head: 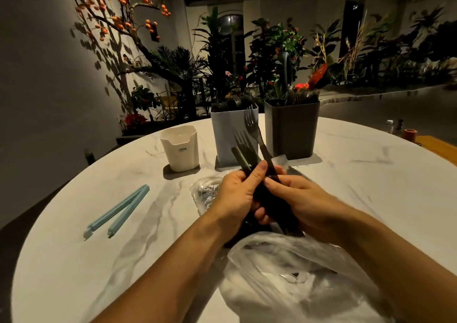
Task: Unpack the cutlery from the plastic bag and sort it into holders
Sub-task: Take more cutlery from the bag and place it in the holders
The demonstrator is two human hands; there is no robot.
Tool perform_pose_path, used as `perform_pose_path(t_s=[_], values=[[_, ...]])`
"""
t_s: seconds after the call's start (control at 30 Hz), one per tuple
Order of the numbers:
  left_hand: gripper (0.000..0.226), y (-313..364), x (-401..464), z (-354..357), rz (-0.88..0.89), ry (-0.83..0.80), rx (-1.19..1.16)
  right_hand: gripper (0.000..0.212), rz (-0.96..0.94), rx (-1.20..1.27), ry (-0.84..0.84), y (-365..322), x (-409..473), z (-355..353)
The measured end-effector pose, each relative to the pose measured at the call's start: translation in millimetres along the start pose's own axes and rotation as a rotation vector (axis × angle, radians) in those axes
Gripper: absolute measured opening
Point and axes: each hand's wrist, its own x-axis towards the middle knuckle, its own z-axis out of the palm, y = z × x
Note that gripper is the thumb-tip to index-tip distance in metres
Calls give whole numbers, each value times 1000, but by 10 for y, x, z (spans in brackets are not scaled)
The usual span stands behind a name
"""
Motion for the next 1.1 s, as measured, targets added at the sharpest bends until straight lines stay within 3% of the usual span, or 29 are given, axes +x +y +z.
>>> perform_pose_path(t_s=[0.23, 0.57, 0.8, 0.93, 1.1], values=[[38, 28, -24, 5, 17, -45, 8, 40, 146, 133, 5, 3, 8, 6], [44, 42, -3, -2, -14, 49, -46, 26, 37, 32, 77, 51, 14, 23], [38, 30, 19, 38, 59, 143, -93, 24, -239, -558, 210, 177, 41, 39], [40, 13, 42, 77, 67, 145, -80, 41, -291, -572, 357, 203, 66, 56], [41, 11, 33, 69, 53, 145, -85, 17, -291, -629, 397, 192, 114, 6]])
